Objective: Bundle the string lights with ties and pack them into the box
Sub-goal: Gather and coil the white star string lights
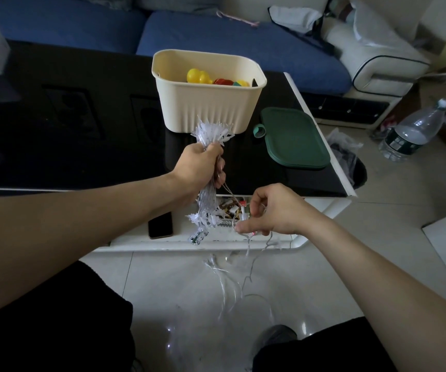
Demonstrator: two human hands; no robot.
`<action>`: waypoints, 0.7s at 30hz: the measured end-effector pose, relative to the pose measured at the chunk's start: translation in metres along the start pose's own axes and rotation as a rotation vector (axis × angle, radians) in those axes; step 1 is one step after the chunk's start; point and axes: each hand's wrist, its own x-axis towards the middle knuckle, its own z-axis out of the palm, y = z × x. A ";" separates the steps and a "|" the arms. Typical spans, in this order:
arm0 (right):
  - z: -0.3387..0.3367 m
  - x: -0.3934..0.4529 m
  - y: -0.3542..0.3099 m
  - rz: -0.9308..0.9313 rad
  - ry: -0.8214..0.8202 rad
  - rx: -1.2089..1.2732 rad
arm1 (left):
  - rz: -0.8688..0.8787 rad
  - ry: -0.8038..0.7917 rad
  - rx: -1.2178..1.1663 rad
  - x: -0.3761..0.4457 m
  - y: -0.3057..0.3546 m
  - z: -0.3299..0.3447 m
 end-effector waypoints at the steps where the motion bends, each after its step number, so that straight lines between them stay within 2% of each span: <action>1: 0.000 0.000 -0.001 0.007 -0.002 -0.006 | -0.001 0.001 0.001 0.000 0.000 -0.001; 12: 0.005 0.005 -0.004 -0.008 0.077 -0.106 | -0.019 0.011 -0.029 0.000 0.002 -0.002; 16: 0.009 0.007 -0.004 -0.035 0.181 -0.012 | -0.027 0.018 -0.030 -0.002 0.003 -0.002; 21: 0.017 0.011 -0.001 -0.004 0.209 0.155 | -0.043 0.016 -0.048 -0.003 0.005 -0.001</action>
